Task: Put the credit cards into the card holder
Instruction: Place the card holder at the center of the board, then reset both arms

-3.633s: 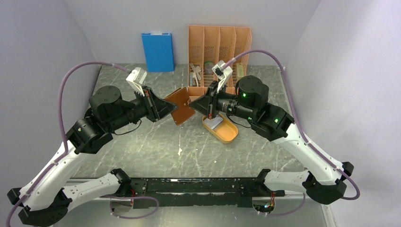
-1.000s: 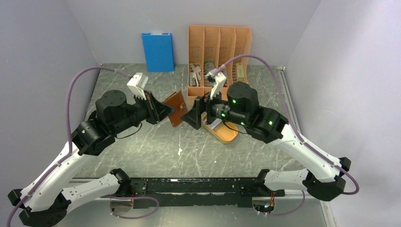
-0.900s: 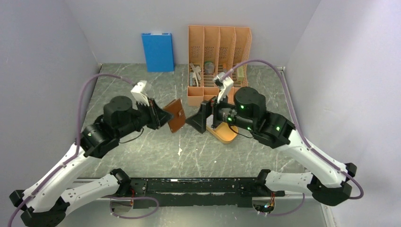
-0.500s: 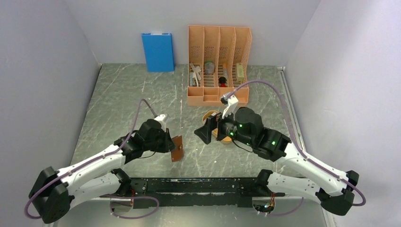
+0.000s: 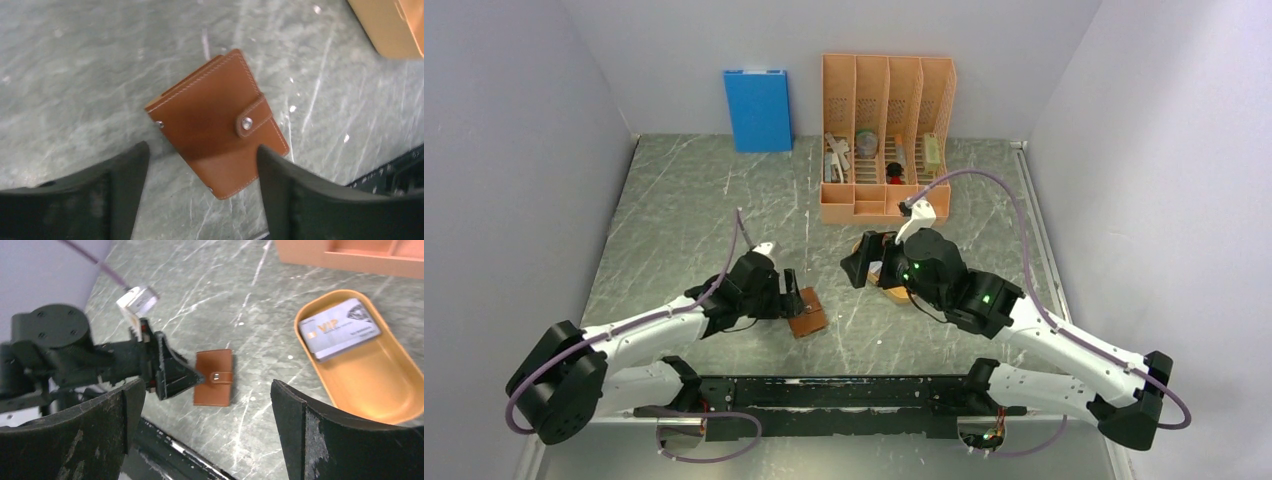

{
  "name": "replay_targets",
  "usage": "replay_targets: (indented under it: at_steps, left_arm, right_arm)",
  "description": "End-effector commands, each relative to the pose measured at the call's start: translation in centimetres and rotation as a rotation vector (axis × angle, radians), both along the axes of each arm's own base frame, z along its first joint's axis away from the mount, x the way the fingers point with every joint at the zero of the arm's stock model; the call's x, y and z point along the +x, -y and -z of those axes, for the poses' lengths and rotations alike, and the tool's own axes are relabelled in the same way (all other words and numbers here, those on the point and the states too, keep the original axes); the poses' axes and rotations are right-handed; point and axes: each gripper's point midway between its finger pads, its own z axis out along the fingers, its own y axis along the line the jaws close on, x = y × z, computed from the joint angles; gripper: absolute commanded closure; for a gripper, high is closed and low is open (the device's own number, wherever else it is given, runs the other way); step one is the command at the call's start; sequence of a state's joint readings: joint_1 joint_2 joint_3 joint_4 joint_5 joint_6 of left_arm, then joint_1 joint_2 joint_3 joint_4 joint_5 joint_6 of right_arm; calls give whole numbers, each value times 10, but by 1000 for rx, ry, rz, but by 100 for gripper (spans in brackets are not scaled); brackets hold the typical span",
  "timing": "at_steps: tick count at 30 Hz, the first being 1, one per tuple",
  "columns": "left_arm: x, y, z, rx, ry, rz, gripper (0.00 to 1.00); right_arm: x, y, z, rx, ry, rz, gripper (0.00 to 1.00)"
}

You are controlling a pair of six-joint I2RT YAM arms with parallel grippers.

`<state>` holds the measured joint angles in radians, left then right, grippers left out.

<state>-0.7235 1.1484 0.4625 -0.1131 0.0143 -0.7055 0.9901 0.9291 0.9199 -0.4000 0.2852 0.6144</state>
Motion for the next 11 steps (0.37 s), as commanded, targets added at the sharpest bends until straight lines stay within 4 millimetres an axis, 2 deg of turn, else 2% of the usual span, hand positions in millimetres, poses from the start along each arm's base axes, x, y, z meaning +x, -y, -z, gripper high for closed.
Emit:
replay_targets:
  at_steps: [1, 4, 11]
  left_arm:
    - [9, -36, -2, 129, 31, -137, 4]
    - [14, -46, -21, 157, 70, -184, 2]
    - [22, -60, -86, 151, 196, -215, 2]
  right_arm:
    - [19, 23, -8, -29, 3, 189, 0]
    - [23, 30, -8, -53, 3, 235, 0]
    - [26, 38, -21, -32, 60, 255, 0]
